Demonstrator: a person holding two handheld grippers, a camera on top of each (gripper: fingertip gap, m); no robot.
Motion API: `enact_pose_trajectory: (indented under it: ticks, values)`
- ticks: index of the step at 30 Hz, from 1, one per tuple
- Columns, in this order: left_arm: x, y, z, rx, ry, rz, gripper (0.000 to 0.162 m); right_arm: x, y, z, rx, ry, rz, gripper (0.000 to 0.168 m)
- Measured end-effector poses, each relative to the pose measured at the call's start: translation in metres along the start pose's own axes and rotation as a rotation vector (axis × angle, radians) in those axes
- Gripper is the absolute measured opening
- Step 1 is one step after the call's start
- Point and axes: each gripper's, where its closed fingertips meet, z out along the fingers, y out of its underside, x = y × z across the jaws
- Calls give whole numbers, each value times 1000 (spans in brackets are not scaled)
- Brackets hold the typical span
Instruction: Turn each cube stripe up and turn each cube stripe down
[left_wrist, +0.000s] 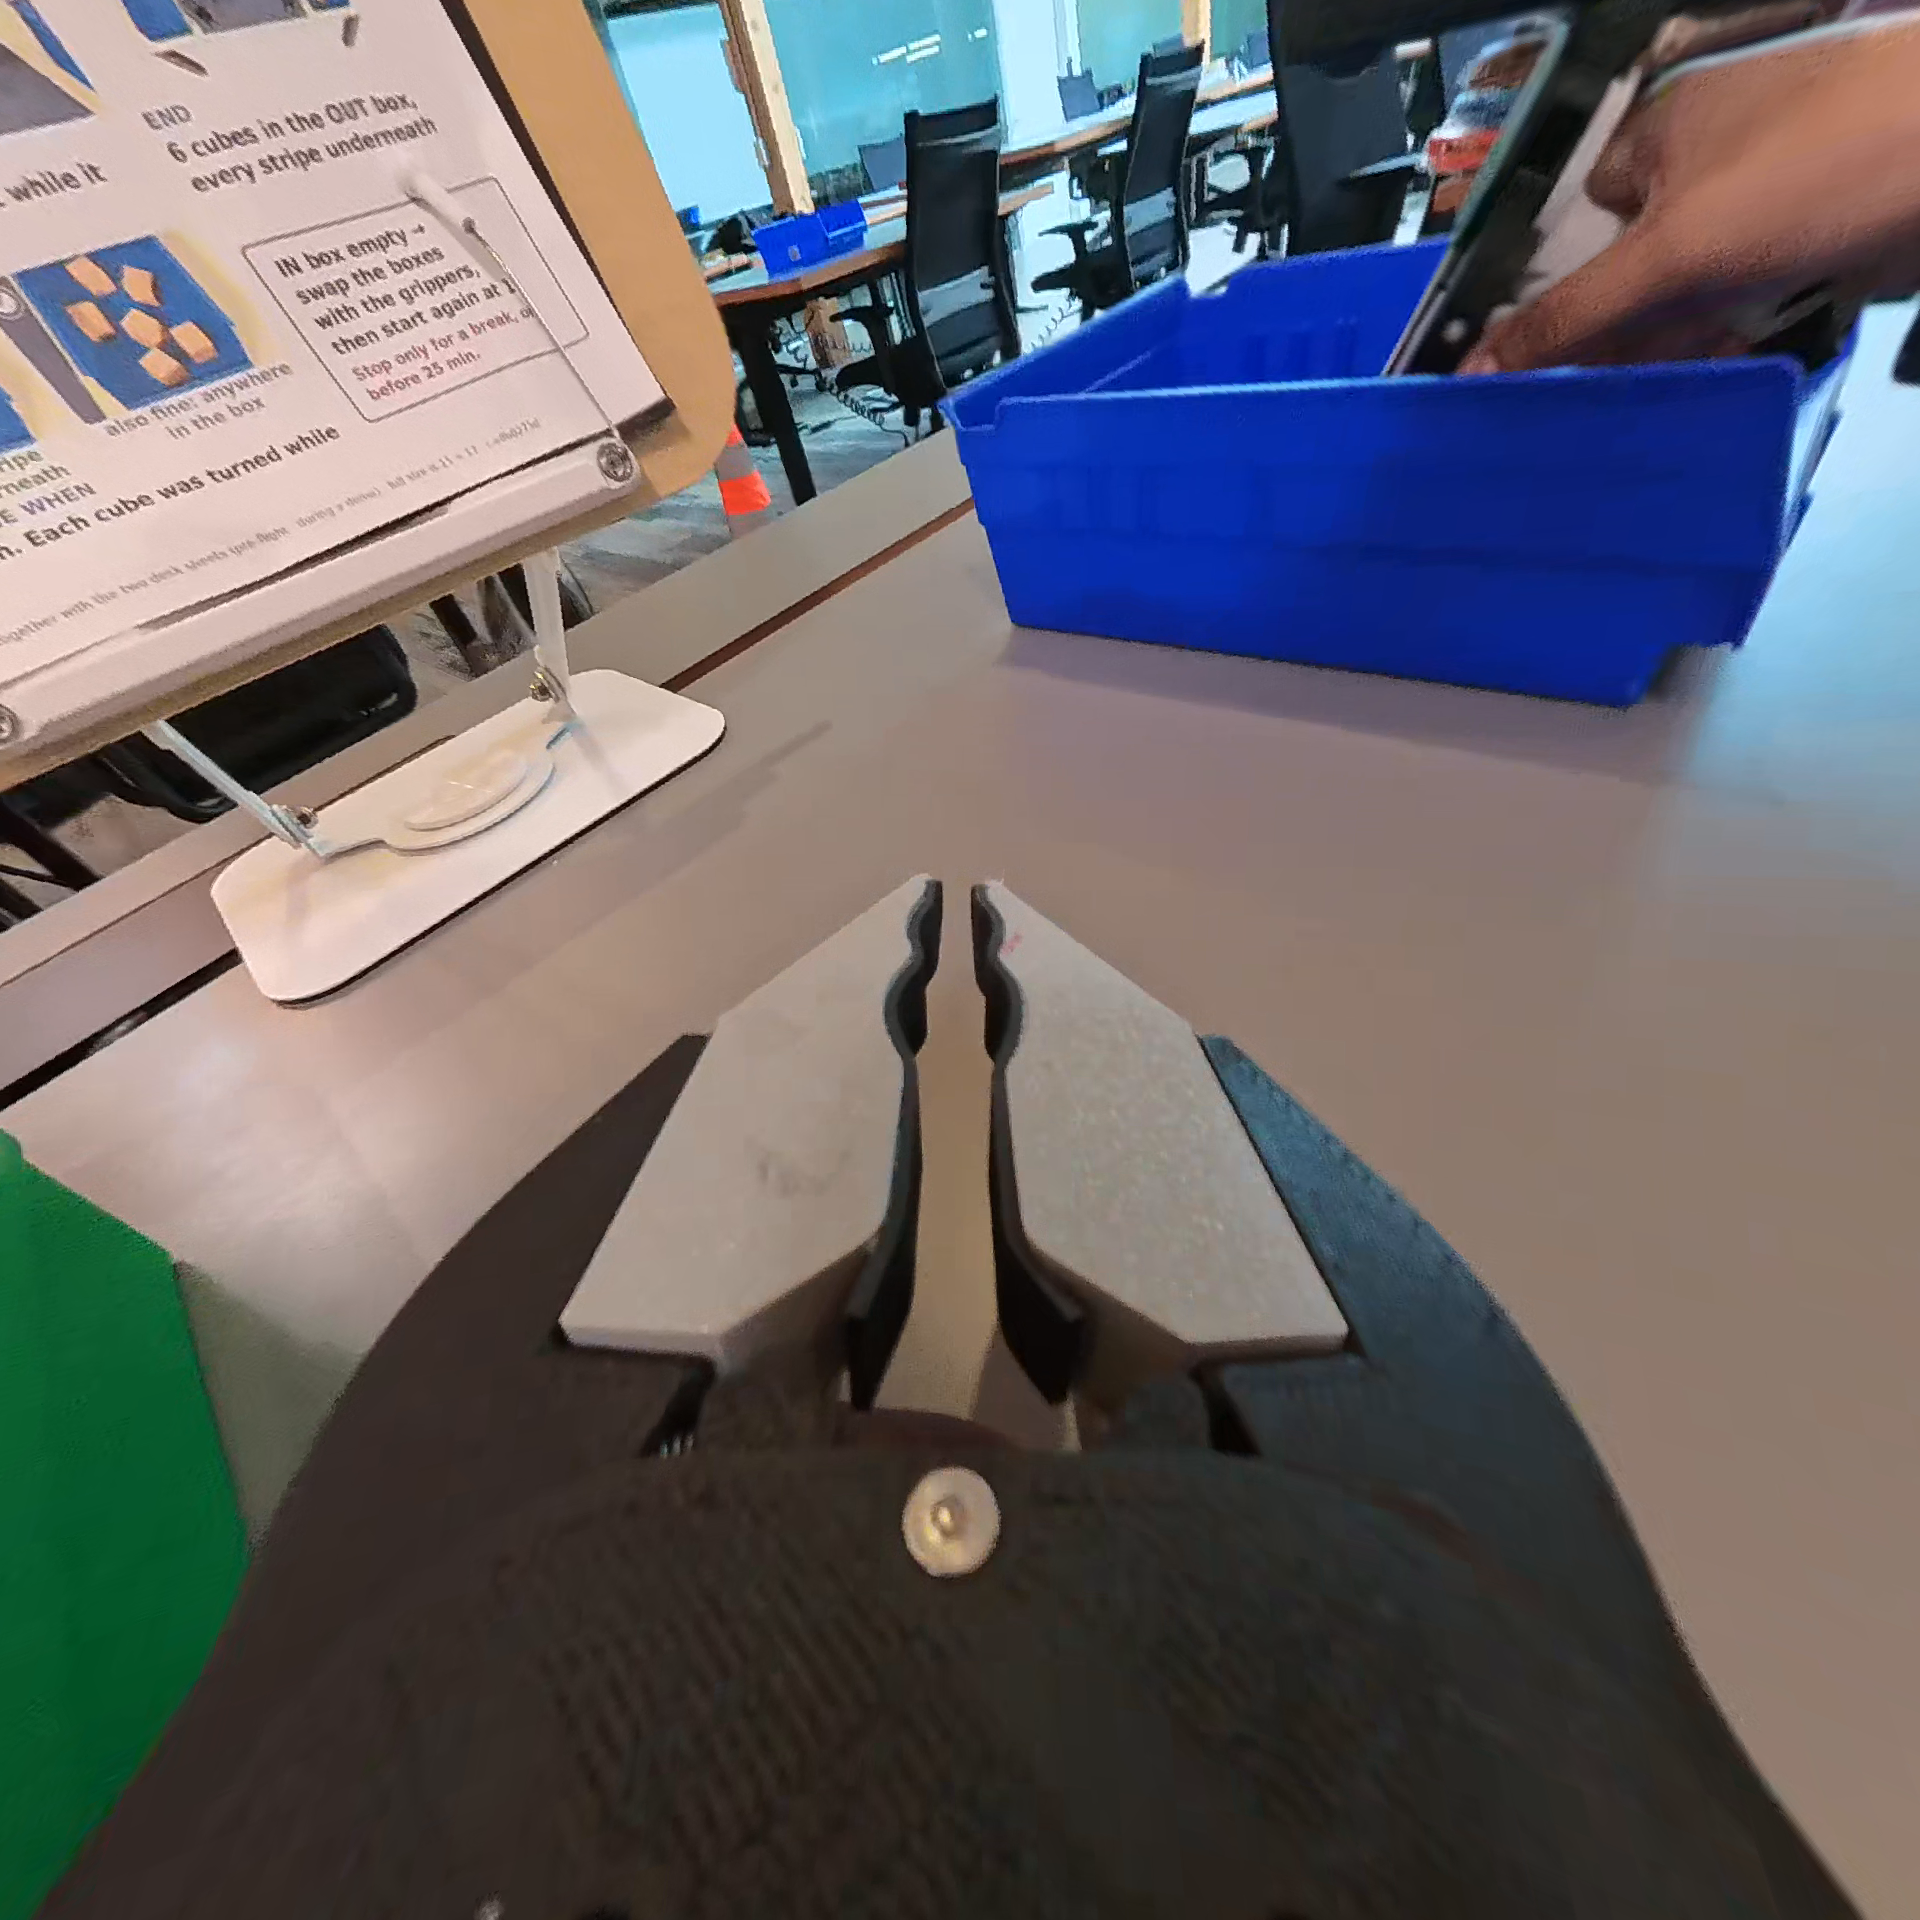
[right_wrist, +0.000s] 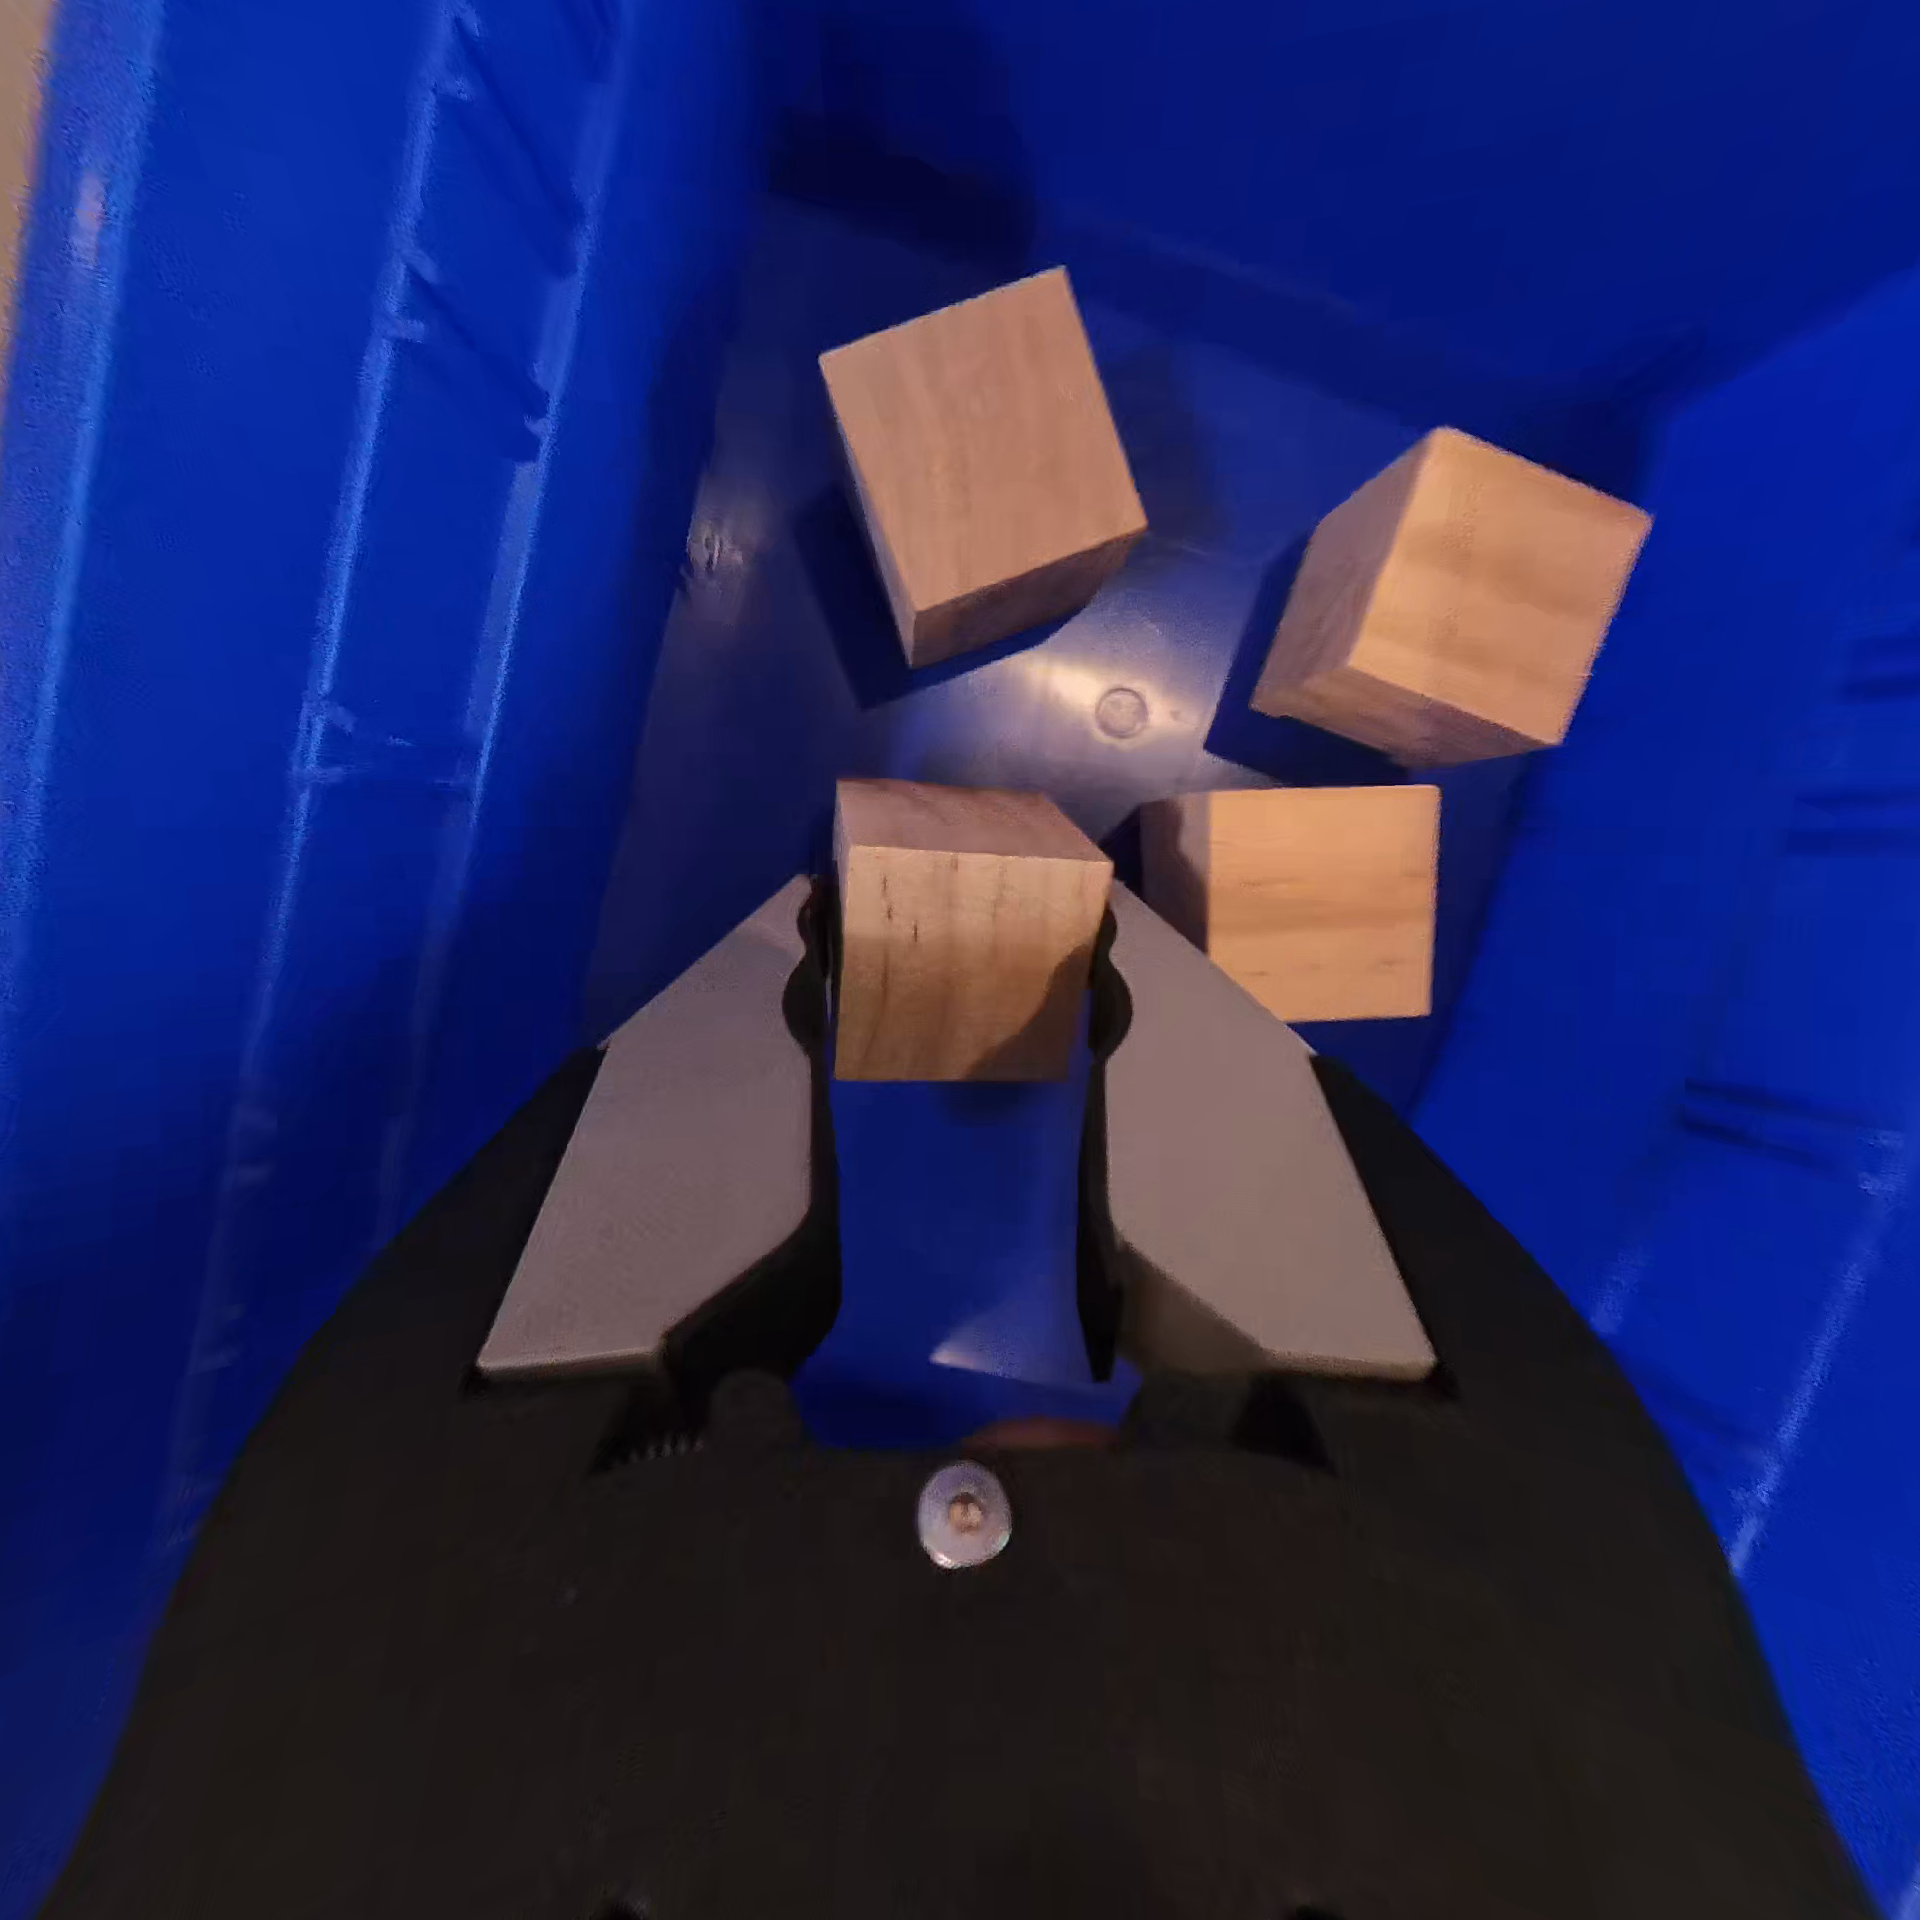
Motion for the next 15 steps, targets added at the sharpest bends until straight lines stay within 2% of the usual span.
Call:
enact_pose_trajectory:
  ticks: [1, 5, 9, 12, 15]
  values:
    - [0, 2, 0, -8, -4, 17, 3, -1, 1, 4, -15, 3, 1, 52]
    - [0, 5, 2, -24, -10, 36, 3, -1, -1, -8, 15, 47, -22, 53]
    - [-12, 16, 5, -100, -69, 27, 4, -2, -19, -65, 187, 90, -23, 53]
    - [-9, 15, 5, -93, -61, 17, 3, -46, -56, -138, 505, -105, -7, 51]
    - [-7, 15, 6, -96, -60, 25, 4, -121, -80, -208, 828, -377, -77, 47]
